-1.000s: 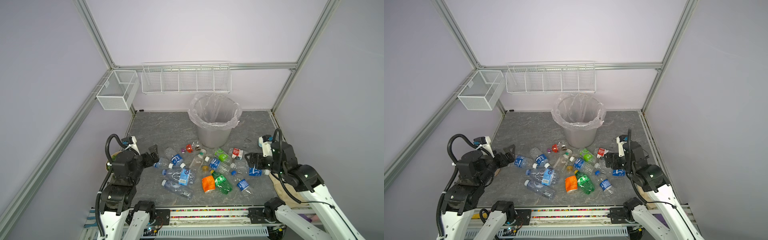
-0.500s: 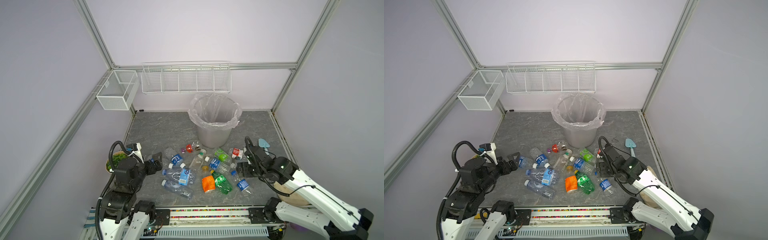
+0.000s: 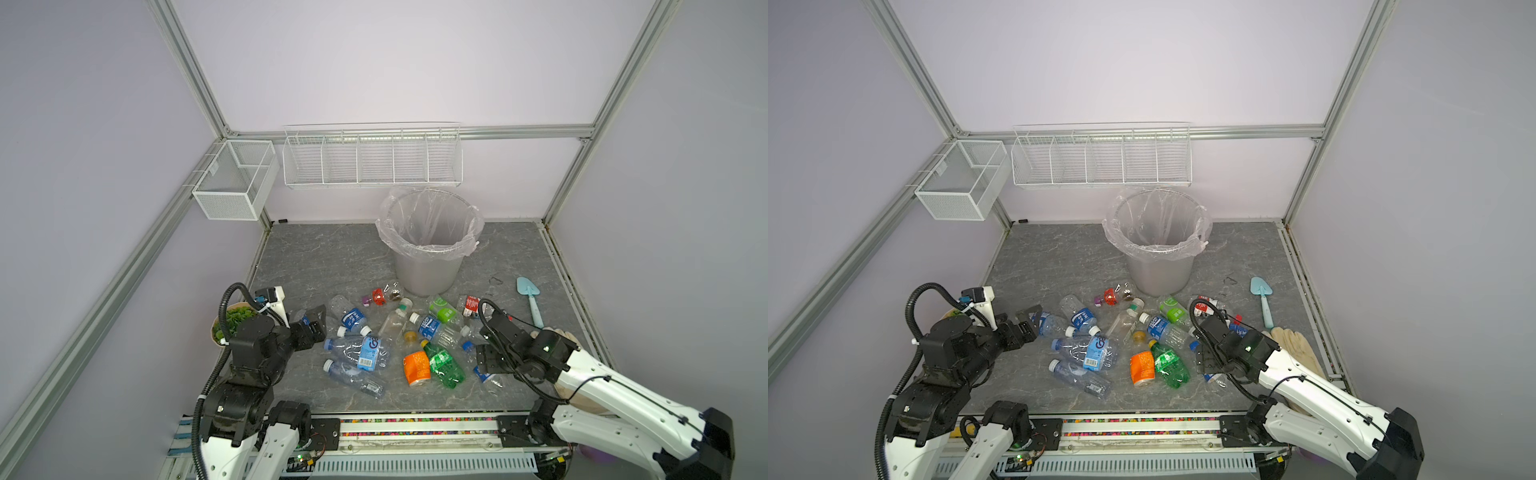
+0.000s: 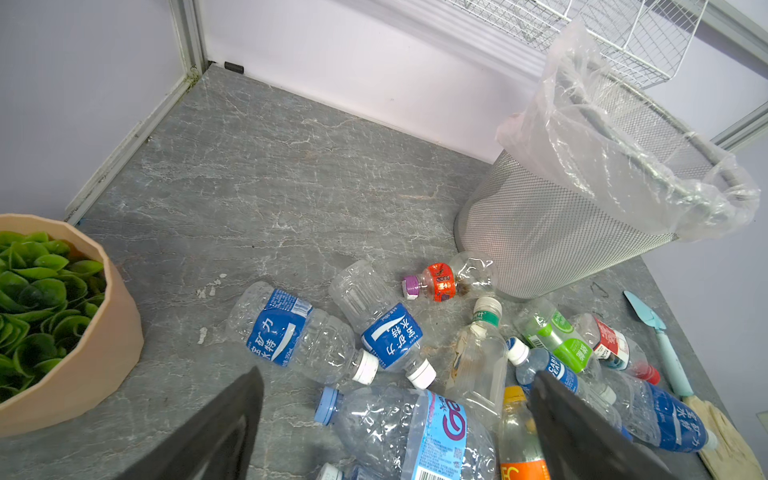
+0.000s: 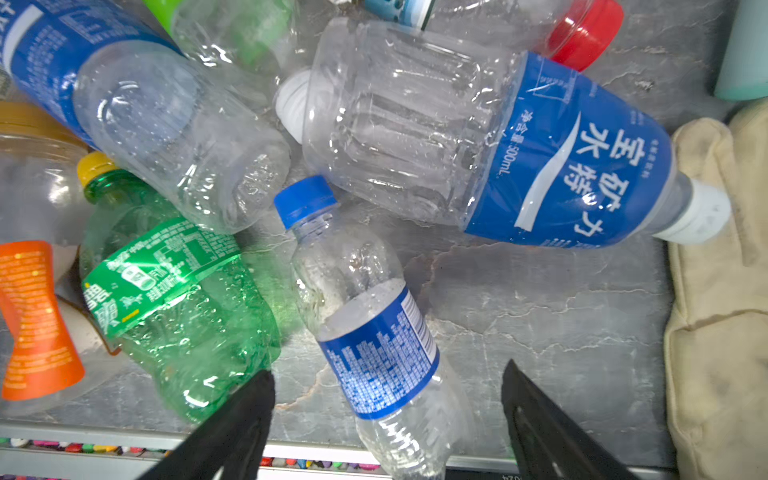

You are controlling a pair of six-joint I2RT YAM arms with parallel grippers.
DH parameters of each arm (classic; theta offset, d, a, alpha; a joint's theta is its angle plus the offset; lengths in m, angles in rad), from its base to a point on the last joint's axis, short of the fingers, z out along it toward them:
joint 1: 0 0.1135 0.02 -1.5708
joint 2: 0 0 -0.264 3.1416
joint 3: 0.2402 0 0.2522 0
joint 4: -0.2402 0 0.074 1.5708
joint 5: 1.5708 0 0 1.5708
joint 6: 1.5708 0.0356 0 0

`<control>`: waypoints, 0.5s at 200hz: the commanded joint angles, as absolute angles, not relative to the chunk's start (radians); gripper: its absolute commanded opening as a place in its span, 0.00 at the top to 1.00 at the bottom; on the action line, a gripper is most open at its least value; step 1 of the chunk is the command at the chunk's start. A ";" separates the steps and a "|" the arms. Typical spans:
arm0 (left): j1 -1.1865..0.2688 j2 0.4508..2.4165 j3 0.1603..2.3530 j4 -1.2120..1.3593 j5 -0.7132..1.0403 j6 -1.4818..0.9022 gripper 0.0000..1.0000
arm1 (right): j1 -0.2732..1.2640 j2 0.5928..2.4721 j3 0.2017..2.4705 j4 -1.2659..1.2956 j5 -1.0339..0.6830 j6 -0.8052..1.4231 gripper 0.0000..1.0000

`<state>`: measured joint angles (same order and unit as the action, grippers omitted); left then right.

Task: Throw the plastic bottles in the bin
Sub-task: 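Raise both arms and move the right gripper over the bottle pile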

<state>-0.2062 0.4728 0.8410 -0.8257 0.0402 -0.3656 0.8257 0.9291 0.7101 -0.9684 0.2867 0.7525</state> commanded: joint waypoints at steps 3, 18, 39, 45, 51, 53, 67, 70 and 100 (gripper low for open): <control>-0.212 0.487 0.827 -0.827 0.065 -0.368 0.01 | 0.832 0.966 0.695 -0.913 0.265 0.774 0.12; -0.211 0.488 0.826 -0.827 0.067 -0.368 0.01 | 0.833 1.001 0.693 -0.882 0.255 0.761 0.12; -0.212 0.484 0.828 -0.831 0.067 -0.372 0.01 | 0.831 1.078 0.703 -0.839 0.251 0.723 0.12; -0.211 0.478 0.828 -0.834 0.062 -0.374 0.01 | 0.831 1.107 0.714 -0.835 0.249 0.713 0.12; -0.213 0.472 0.828 -0.836 0.061 -0.376 0.01 | 0.832 1.137 0.724 -0.833 0.245 0.703 0.11; -0.213 0.470 0.828 -0.836 0.061 -0.376 0.01 | 0.831 1.148 0.728 -0.832 0.243 0.700 0.12; -0.222 0.455 0.827 -0.839 0.058 -0.382 0.01 | 0.831 1.211 0.751 -0.833 0.237 0.682 0.12; -0.225 0.452 0.826 -0.839 0.055 -0.382 0.01 | 0.832 1.224 0.754 -0.832 0.236 0.679 0.12; -0.246 0.450 0.829 -0.844 0.040 -0.386 0.01 | 0.832 1.303 0.762 -0.816 0.228 0.675 0.12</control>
